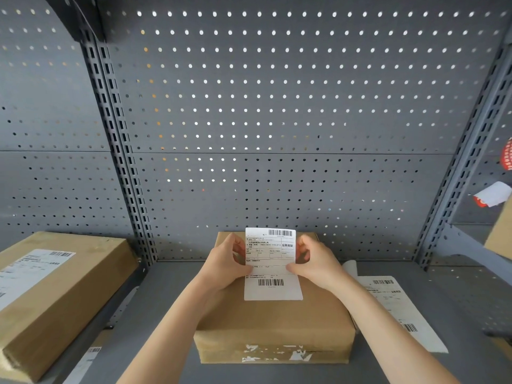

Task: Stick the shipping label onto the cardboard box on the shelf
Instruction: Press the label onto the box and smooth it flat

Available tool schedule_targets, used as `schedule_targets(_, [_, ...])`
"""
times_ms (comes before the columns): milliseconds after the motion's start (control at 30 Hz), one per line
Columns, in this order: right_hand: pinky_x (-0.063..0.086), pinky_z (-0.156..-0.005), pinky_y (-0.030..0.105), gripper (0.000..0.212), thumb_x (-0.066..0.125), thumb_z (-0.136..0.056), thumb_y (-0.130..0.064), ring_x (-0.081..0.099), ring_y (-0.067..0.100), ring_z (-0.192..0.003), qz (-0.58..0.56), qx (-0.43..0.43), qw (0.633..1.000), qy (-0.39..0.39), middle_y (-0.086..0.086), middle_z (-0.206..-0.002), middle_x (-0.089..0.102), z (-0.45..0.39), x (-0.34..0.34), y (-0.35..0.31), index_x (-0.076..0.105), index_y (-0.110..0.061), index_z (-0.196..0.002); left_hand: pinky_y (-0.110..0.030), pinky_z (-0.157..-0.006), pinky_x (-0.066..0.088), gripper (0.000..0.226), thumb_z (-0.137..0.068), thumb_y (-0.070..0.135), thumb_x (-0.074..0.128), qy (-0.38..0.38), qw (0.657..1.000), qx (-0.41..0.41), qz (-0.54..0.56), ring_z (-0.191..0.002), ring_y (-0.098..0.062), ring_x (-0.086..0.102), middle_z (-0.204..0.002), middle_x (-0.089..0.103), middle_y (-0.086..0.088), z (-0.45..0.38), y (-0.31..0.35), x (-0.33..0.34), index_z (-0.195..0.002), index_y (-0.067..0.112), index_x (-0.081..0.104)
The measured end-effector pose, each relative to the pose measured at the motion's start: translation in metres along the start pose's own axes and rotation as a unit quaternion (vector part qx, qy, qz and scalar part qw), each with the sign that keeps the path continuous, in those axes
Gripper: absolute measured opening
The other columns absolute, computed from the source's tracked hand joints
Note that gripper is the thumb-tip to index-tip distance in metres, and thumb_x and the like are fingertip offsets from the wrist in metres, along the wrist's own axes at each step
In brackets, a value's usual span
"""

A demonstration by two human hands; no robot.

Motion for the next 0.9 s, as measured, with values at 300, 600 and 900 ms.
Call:
schedule_targets(300, [0.038, -0.071, 0.029, 0.033, 0.075, -0.070, -0.020, 0.049, 0.009, -0.082, -0.018, -0.011, 1.000, 0.007, -0.011, -0.092, 0.057, -0.004, -0.002, -0.001, 0.051, -0.025, -0.093, -0.016, -0.062, 0.043, 0.037, -0.075, 0.007, 0.072, 0.018, 0.999, 0.001, 0.029, -0.072, -0.007, 0.052, -0.095, 0.055, 0.008, -0.003, 0.000, -0.002, -0.097, 0.020, 0.045])
schedule_targets(600, [0.039, -0.080, 0.033, 0.032, 0.073, -0.073, -0.024, 0.050, 0.011, -0.083, -0.025, -0.025, 0.999, 0.017, -0.013, -0.090, 0.059, -0.009, -0.004, -0.004, 0.046, -0.036, -0.083, -0.015, -0.062, 0.041, 0.028, -0.079, 0.009, 0.069, 0.026, 0.999, 0.002, 0.038, -0.074, -0.007, 0.053, -0.095, 0.057, 0.007, -0.010, -0.002, -0.003, -0.096, 0.018, 0.049])
schedule_targets(900, [0.041, -0.091, 0.039, 0.030, 0.074, -0.073, -0.026, 0.049, 0.010, -0.089, 0.005, -0.023, 1.000, 0.016, -0.017, -0.088, 0.056, -0.012, -0.003, 0.000, 0.049, -0.030, -0.089, -0.013, -0.062, 0.046, 0.032, -0.077, 0.008, 0.071, 0.017, 1.000, 0.013, 0.006, -0.073, -0.006, 0.056, -0.091, 0.056, 0.010, -0.014, -0.001, 0.000, -0.089, 0.023, 0.046])
Point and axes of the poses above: each hand's wrist, its own z-axis away from the middle knuckle, its own x-axis out of the palm, y = z × x, the point moved 9 cm from there along -z, towards the middle knuckle
